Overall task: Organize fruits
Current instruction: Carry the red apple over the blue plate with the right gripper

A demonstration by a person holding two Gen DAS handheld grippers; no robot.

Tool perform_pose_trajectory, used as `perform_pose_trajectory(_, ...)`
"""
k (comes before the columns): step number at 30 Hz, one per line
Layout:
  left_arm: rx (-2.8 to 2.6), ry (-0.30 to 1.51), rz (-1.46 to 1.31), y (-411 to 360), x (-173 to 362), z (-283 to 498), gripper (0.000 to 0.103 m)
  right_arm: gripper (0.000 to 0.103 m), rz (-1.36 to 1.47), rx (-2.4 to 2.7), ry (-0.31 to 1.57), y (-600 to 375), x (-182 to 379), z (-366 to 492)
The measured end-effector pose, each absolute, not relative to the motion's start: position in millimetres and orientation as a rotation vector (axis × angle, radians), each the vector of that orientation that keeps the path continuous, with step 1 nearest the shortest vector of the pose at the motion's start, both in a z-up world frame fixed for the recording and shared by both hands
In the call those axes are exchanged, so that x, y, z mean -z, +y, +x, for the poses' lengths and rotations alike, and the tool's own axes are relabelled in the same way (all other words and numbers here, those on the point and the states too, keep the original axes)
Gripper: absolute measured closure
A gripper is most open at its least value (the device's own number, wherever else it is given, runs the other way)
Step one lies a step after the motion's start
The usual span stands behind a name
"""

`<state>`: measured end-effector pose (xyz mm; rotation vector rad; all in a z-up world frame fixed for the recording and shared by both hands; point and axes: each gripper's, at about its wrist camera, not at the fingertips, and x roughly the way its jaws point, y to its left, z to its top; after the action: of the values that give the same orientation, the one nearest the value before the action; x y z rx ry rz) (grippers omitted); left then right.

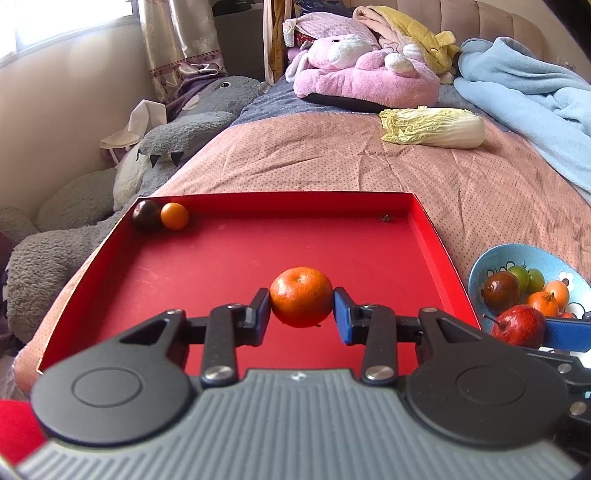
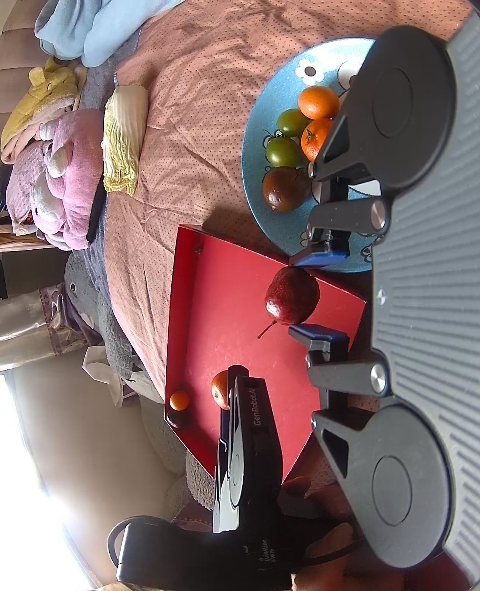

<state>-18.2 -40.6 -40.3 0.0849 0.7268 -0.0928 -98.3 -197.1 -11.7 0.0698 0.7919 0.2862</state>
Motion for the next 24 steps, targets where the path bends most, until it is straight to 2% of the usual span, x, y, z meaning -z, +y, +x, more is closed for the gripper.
perform_pose_trajectory(24,0.177,0.714,0.107,-63.0,42.9,-27.0,0.063,0.065,0.086,-0.192,0.801,-241.1,18.4,-112.0)
